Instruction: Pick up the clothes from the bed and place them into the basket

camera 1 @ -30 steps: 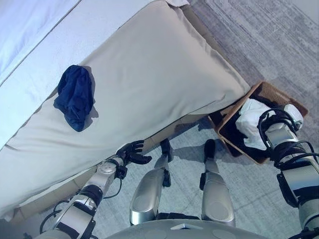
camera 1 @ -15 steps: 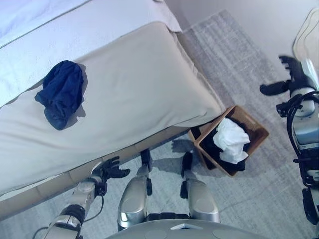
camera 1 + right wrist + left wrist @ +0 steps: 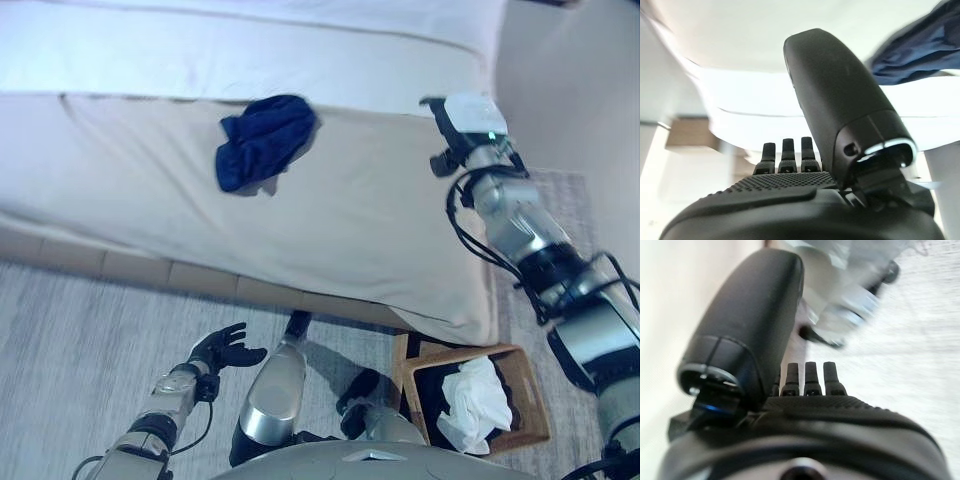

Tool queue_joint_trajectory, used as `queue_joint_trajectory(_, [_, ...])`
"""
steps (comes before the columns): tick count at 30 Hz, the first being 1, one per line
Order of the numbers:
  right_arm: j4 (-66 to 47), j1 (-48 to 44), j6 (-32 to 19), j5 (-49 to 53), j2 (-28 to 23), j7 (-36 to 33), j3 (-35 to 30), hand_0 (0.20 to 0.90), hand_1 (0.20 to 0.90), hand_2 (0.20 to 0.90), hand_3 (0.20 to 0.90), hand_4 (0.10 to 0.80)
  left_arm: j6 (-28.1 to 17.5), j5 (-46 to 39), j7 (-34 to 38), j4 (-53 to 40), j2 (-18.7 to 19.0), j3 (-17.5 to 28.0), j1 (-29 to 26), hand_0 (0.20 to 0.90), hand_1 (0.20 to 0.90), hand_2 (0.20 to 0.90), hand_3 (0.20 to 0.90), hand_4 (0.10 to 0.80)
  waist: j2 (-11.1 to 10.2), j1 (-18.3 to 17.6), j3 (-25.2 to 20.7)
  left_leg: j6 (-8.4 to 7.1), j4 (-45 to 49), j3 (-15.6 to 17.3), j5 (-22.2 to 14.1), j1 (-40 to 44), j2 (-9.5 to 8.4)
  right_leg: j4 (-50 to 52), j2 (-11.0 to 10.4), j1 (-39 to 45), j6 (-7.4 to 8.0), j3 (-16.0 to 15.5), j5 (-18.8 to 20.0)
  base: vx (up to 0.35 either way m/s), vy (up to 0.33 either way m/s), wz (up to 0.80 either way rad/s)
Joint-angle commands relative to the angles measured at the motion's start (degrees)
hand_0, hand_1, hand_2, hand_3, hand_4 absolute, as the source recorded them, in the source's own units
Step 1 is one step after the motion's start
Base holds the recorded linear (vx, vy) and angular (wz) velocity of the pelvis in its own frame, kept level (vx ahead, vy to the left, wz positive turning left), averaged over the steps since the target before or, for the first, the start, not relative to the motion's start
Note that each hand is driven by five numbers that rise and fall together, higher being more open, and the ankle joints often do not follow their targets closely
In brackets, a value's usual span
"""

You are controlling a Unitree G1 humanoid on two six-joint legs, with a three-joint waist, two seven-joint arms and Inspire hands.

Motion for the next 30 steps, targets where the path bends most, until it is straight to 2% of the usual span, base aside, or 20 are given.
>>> queue_joint_trajectory(1, [-0.4,-10.0,5.8,0.5,-1.7,-4.8,2.7,0.9,0.9,0.9,0.9,0.8,0.7,-2.4,0.5,0.1,3.4,0.3,1.7,0.9,0.9,0.9,0.9,0.8,-0.9,3.6,2.3,4.59,1.0,3.1,-6.8,-0.8,-2.42,9.8,-2.9,-3.1,-0.98,0.7,-1.4,-0.003,0.071,0.39])
queue_joint_trajectory(4, [6.6,-13.1,8.6,1.4,0.1,-5.0,5.3,0.9,0.9,0.9,0.9,0.8,-0.9,-4.6,0.2,0.4,2.9,1.3,2.7,0.9,0.9,0.9,0.9,0.8,0.2,5.3,4.0,4.79,1.0,2.3,-5.7,-3.6,-2.87,12.6,-4.3,-5.8,-0.7,-1.2,-1.8,-0.009,0.102,0.33])
queue_joint_trajectory(8, [15.5,-16.7,11.8,0.3,2.8,-4.1,6.0,0.9,0.9,0.9,0.9,0.8,-2.2,-8.5,-1.2,-1.2,1.1,1.1,3.9,0.9,0.9,0.9,0.9,0.8,2.1,6.4,5.4,5.01,1.4,1.2,-4.2,-7.7,-3.92,16.0,-5.6,-9.4,-0.61,-1.0,-3.2,-0.031,0.133,0.23])
queue_joint_trajectory(14, [22.2,-19.3,15.4,-3.1,4.1,-0.7,6.6,0.9,0.9,0.9,0.9,0.8,-3.3,-8.7,-3.1,-3.8,0.1,-0.9,5.6,0.9,0.9,0.9,0.9,0.8,4.2,7.6,5.5,5.3,2.6,0.7,-3.3,-11.7,-5.01,19.5,-7.1,-12.5,-0.02,-1.7,-3.2,0.03,0.052,0.05])
queue_joint_trajectory(17, [23.7,-20.9,15.2,-5.2,3.6,-0.9,7.4,0.9,0.9,0.9,0.9,0.8,-4.6,-8.9,-4.0,-5.7,0.9,-1.9,6.8,0.9,0.9,0.9,0.9,0.8,5.2,8.3,5.5,5.48,2.6,0.2,-2.4,-13.7,-5.37,21.2,-7.9,-14.6,0.58,-2.1,-2.8,0.059,0.006,0.09])
queue_joint_trajectory(19, [23.1,-21.6,14.1,-7.2,3.1,-4.1,8.1,0.9,0.9,0.9,0.9,0.8,-5.1,-9.6,-4.1,-6.7,1.2,-2.3,7.4,0.9,0.9,0.9,0.9,0.8,5.8,8.4,5.5,5.49,2.5,-0.3,-2.1,-14.6,-5.43,22.4,-8.2,-15.9,0.74,-2.2,-3.0,0.038,0.019,0.1])
queue_joint_trajectory(23, [16.7,-23.0,13.4,-2.4,1.9,-21.7,7.8,0.9,0.9,0.9,0.9,0.8,-5.0,-11.5,-3.8,-8.5,0.8,-2.2,8.8,0.9,0.9,0.9,0.9,0.8,6.4,8.1,5.5,5.15,2.0,-0.6,-1.3,-16.1,-4.98,22.8,-7.8,-18.2,0.36,-2.0,-4.7,0.007,0.021,0.04])
queue_joint_trajectory(25, [13.8,-22.9,13.5,-0.8,1.7,-23.6,6.6,0.9,0.9,0.9,0.9,0.8,-5.0,-11.3,-3.9,-8.5,0.5,-2.0,9.3,0.9,0.9,0.9,0.9,0.8,6.2,7.9,5.5,4.9,1.8,-0.2,-1.2,-16.2,-4.71,22.5,-7.8,-18.2,0.4,-2.0,-4.9,0.0,0.031,-0.03])
queue_joint_trajectory(26, [11.8,-22.9,12.4,4.8,1.8,-25.7,5.5,0.9,0.9,0.9,0.9,0.8,-4.9,-10.9,-4.2,-8.4,0.2,-1.7,9.5,0.9,0.9,0.9,0.9,0.8,6.1,7.7,5.5,4.75,1.7,0.2,-1.2,-16.0,-4.52,22.1,-7.7,-18.0,0.36,-2.0,-5.1,0.005,0.033,-0.04])
queue_joint_trajectory(28, [10.0,-21.9,8.6,17.5,3.1,-28.4,2.9,0.9,0.9,0.9,0.9,0.8,-5.5,-11.0,-4.3,-7.7,-0.3,-1.8,9.6,0.9,0.9,0.9,0.9,0.8,5.9,7.5,5.5,4.61,1.8,0.7,-1.6,-15.5,-4.21,21.7,-7.8,-17.5,0.13,-2.0,-5.3,0.014,0.037,-0.01])
queue_joint_trajectory(30, [7.9,-19.8,4.9,20.8,4.7,-28.2,-0.6,0.9,0.9,0.9,0.9,0.8,-6.5,-10.6,-4.5,-6.4,-1.2,-1.6,9.5,0.9,0.9,0.9,0.9,0.8,5.7,7.3,5.5,4.56,2.5,1.1,-2.4,-14.6,-4.23,21.2,-8.0,-16.4,-0.17,-1.7,-5.3,0.035,0.035,-0.04])
